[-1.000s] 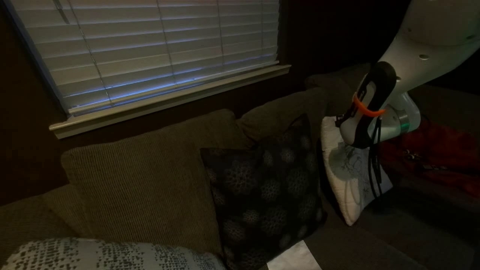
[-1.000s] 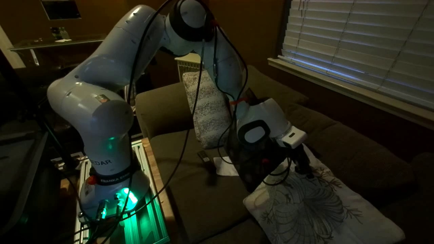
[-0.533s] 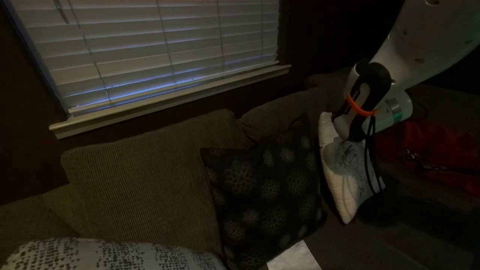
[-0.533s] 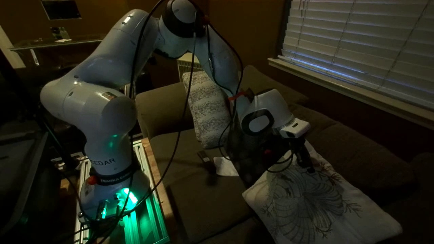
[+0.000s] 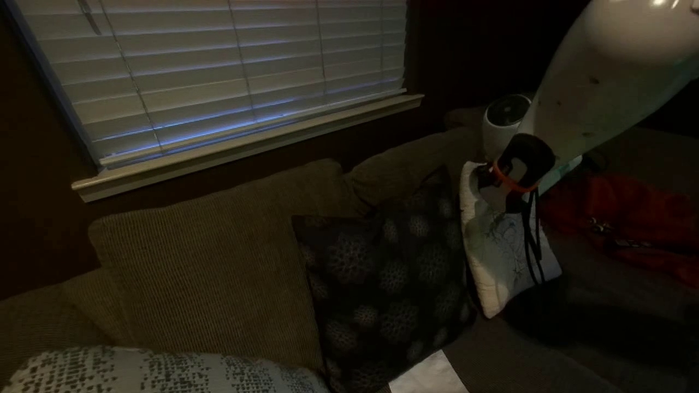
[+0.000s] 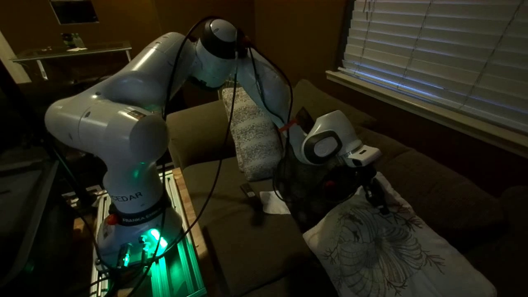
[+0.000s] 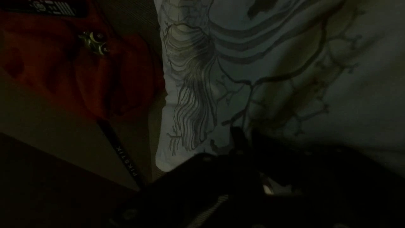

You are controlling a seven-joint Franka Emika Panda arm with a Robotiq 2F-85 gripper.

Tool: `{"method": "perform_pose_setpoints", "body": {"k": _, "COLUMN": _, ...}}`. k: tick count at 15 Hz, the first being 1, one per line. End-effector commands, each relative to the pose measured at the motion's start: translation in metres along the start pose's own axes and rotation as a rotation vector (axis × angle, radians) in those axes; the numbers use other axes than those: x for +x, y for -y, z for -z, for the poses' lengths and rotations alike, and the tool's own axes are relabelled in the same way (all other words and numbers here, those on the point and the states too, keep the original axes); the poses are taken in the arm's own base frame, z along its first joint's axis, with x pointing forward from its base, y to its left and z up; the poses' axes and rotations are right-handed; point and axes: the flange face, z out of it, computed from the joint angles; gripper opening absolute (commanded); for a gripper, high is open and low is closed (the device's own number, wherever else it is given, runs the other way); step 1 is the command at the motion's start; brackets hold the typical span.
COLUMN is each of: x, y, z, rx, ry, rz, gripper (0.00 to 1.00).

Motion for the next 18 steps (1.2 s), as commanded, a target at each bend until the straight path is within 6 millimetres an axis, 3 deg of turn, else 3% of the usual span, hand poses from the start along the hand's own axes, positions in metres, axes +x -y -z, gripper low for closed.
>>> {"method": "perform_pose_setpoints", "body": {"k": 1, "x": 0.002, "y": 0.026, "z": -0.009, "rx": -0.042, "ry": -0.065, "rz": 0.035, "gripper": 0.02}}
{"method": "perform_pose_setpoints", "body": {"k": 7, "x": -0.003, "y": 0.064, "z": -0.013, "rx": -0.076, "ry": -0.131, "rz": 0.16, "gripper": 0.02}}
{"method": "perform_pose_setpoints", "body": {"k": 8, "x": -0.004, "y": 0.068, "z": -0.014, "rx": -0.074, "ry": -0.119, "rz": 0.172, "gripper": 0.32}}
{"method": "perform_pose_setpoints", "body": {"k": 9, "x": -0.004, "y": 0.071, "z": -0.015, "rx": -0.067, "ry": -0.111, "rz": 0.188, "gripper": 0.33}}
{"method": "perform_pose_setpoints", "body": {"k": 12, "x": -0.003, "y": 0.074, "z": -0.008, "rx": -0.049, "ry": -0.112, "rz": 0.193, "gripper": 0.54}}
{"method": "perform_pose_setpoints", "body": {"k": 18, "x": -0.007, "y": 0.055, "z": 0.005, "rx": -0.1, "ry": -0.094, "rz": 0.149, "gripper": 0.95}}
